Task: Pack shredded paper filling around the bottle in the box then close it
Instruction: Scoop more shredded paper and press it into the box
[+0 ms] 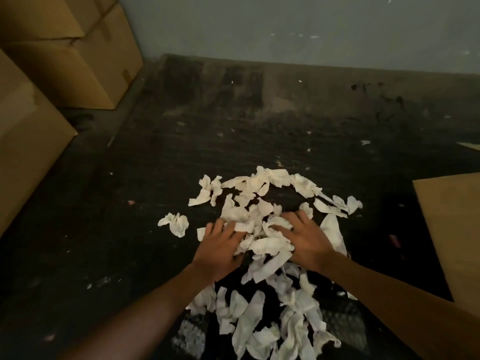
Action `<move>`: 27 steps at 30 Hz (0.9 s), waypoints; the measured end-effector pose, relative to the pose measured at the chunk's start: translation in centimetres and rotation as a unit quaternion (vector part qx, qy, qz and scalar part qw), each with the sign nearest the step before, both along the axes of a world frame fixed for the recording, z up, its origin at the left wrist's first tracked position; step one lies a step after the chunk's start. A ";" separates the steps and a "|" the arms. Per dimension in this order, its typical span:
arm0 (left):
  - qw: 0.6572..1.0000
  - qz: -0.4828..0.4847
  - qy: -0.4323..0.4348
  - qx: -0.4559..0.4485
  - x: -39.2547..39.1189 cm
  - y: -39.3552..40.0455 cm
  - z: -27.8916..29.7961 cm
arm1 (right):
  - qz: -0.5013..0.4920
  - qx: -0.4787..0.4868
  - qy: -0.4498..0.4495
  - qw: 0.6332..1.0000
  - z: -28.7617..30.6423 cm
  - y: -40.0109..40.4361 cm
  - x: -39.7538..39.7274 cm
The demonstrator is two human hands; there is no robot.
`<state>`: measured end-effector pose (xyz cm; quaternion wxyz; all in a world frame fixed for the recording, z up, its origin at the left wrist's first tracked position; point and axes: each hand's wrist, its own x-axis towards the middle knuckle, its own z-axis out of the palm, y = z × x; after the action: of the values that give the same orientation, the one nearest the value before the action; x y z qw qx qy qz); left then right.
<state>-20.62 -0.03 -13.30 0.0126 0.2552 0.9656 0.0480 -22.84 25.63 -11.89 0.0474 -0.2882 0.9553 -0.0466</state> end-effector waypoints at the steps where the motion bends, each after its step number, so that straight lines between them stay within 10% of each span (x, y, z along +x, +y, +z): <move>1: 1.000 -0.007 0.010 0.007 0.1 0.0 -0.3 | -0.007 -0.012 0.011 1.000 0.0 -0.1 0.3; 15: 0.973 0.202 -0.060 0.097 0.4 1.3 5.2 | -0.198 -0.139 -0.171 0.955 4.2 -0.3 -0.8; 27: 0.930 0.313 0.063 0.184 3.3 2.1 17.6 | -0.203 -0.241 -0.076 0.946 17.3 4.0 -0.7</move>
<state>-17.29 2.08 4.33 -0.1109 -0.0591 0.9697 0.2097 -23.49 29.63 5.40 0.0384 -0.0870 0.9475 -0.3053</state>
